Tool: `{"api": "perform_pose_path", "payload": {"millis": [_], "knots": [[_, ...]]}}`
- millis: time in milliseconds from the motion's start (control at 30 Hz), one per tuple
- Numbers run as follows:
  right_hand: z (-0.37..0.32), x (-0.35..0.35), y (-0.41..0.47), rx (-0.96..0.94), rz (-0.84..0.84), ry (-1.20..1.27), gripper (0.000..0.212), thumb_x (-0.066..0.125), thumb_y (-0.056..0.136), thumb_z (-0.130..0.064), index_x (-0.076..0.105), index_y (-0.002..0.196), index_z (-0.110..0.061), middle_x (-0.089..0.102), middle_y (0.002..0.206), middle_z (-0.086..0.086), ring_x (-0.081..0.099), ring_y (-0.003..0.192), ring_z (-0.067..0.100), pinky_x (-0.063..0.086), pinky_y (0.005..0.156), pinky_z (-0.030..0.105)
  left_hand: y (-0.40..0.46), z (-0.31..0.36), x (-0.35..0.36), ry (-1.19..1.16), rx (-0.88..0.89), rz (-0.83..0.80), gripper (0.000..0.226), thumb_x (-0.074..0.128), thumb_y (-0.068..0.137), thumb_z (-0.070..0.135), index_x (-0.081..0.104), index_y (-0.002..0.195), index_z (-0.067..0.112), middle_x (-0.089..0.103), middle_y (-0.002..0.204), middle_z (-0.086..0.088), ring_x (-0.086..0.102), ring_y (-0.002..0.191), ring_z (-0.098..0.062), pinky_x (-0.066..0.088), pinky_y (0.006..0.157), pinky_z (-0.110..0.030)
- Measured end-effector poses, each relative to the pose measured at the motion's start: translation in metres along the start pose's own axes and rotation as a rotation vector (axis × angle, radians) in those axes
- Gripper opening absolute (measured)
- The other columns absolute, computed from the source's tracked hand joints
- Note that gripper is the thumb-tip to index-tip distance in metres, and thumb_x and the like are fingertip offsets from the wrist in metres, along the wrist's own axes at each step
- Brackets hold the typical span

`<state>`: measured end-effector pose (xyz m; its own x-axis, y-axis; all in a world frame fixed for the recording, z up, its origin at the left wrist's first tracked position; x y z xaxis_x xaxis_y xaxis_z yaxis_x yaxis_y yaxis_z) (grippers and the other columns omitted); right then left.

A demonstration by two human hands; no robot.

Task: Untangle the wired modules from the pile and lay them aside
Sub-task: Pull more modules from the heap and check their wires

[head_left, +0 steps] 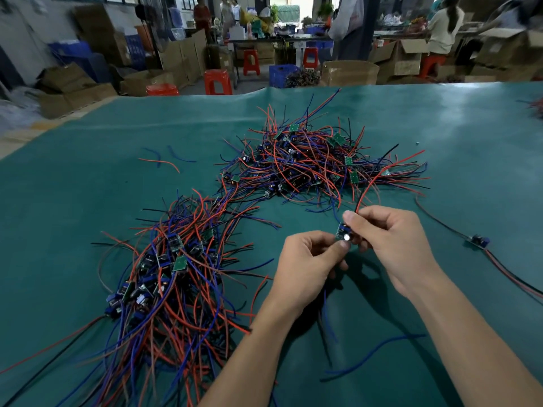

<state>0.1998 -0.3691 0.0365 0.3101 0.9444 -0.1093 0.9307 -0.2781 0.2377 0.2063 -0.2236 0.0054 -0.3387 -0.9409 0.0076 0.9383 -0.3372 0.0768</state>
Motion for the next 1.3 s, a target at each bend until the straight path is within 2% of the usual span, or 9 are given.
{"api": "perform_pose_path", "payload": {"millis": [167,333,533,667,733,867,933,1133,1300], "knots": [[-0.003,-0.009,0.001,-0.053,0.066,-0.065,0.013,0.081,0.086,-0.023,0.078,0.073,-0.02,0.067,0.061,0.006,0.057,0.057,0.012,0.046,0.052,0.023,0.002,-0.004,0.0,0.042,-0.012,-0.005,0.022,0.066,0.096,0.015,0.068,0.079,0.002,0.061,0.053,0.003,0.043,0.044,-0.007,0.037,0.046,-0.016],[-0.01,-0.054,0.004,-0.092,0.325,-0.048,0.021,0.081,0.087,-0.022,0.075,0.066,-0.025,0.063,0.056,-0.001,0.053,0.055,0.013,0.044,0.052,0.026,0.002,-0.005,0.003,0.069,-0.022,-0.041,0.018,0.066,0.095,0.012,0.069,0.084,-0.001,0.059,0.051,0.003,0.043,0.045,-0.009,0.038,0.048,-0.017],[-0.003,-0.114,-0.008,-0.031,0.658,0.243,0.02,0.074,0.093,-0.017,0.067,0.074,-0.018,0.063,0.052,-0.013,0.054,0.049,0.003,0.044,0.049,0.018,0.001,-0.005,0.007,0.129,-0.01,-0.074,0.018,0.066,0.095,0.013,0.07,0.083,0.001,0.061,0.052,0.002,0.046,0.049,-0.011,0.039,0.053,-0.023],[0.017,-0.14,-0.02,0.085,0.862,0.472,0.025,0.064,0.1,-0.019,0.06,0.076,-0.017,0.063,0.061,-0.006,0.054,0.049,0.004,0.045,0.051,0.02,0.002,-0.006,-0.001,0.096,0.0,0.007,0.02,0.062,0.098,0.015,0.068,0.082,0.003,0.061,0.054,0.005,0.049,0.051,-0.009,0.041,0.054,-0.019],[0.017,-0.124,-0.013,0.138,0.745,0.388,0.027,0.062,0.101,-0.02,0.062,0.074,-0.015,0.063,0.059,-0.005,0.054,0.047,0.006,0.043,0.047,0.021,0.003,-0.006,-0.007,0.062,0.006,0.07,0.021,0.06,0.099,0.017,0.066,0.085,0.003,0.063,0.058,0.003,0.051,0.051,-0.008,0.041,0.052,-0.016],[0.01,-0.015,-0.002,0.177,0.057,0.092,0.026,0.075,0.088,-0.032,0.075,0.081,-0.007,0.072,0.071,0.004,0.064,0.061,0.014,0.049,0.049,0.025,0.002,-0.003,-0.012,-0.01,0.024,0.127,0.021,0.058,0.101,0.015,0.065,0.084,0.005,0.064,0.061,0.0,0.052,0.049,-0.008,0.042,0.047,-0.017],[0.008,0.023,-0.009,0.135,-0.163,0.074,0.033,0.078,0.077,-0.038,0.077,0.085,-0.007,0.073,0.078,0.008,0.065,0.068,0.019,0.052,0.056,0.032,0.002,-0.001,-0.01,-0.011,0.035,0.102,0.024,0.058,0.101,0.013,0.065,0.077,0.011,0.065,0.058,0.005,0.053,0.046,-0.004,0.041,0.045,-0.014],[-0.002,-0.001,-0.001,-0.012,-0.045,-0.013,0.016,0.082,0.078,-0.032,0.08,0.08,-0.016,0.074,0.077,0.0,0.059,0.067,0.007,0.048,0.054,0.019,0.003,-0.004,0.0,0.051,-0.001,0.032,0.021,0.062,0.097,0.012,0.068,0.077,0.007,0.063,0.057,0.0,0.051,0.048,-0.01,0.045,0.049,-0.02],[-0.009,-0.043,0.002,-0.006,0.233,0.211,0.013,0.075,0.089,-0.014,0.075,0.076,-0.012,0.069,0.068,-0.002,0.059,0.068,0.013,0.046,0.057,0.019,0.001,-0.006,0.006,0.118,-0.022,-0.02,0.02,0.066,0.091,0.02,0.071,0.073,0.014,0.066,0.057,0.002,0.054,0.047,-0.008,0.044,0.053,-0.019]]}}
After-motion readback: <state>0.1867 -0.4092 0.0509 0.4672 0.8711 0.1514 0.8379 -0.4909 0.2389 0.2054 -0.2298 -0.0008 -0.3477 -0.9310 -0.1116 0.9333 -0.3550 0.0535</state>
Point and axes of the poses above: each hand's wrist, its own y-axis towards the middle knuckle, its own x-axis out of the palm, z = x × y, the point moved 10 cm from there along y, towards the middle knuckle
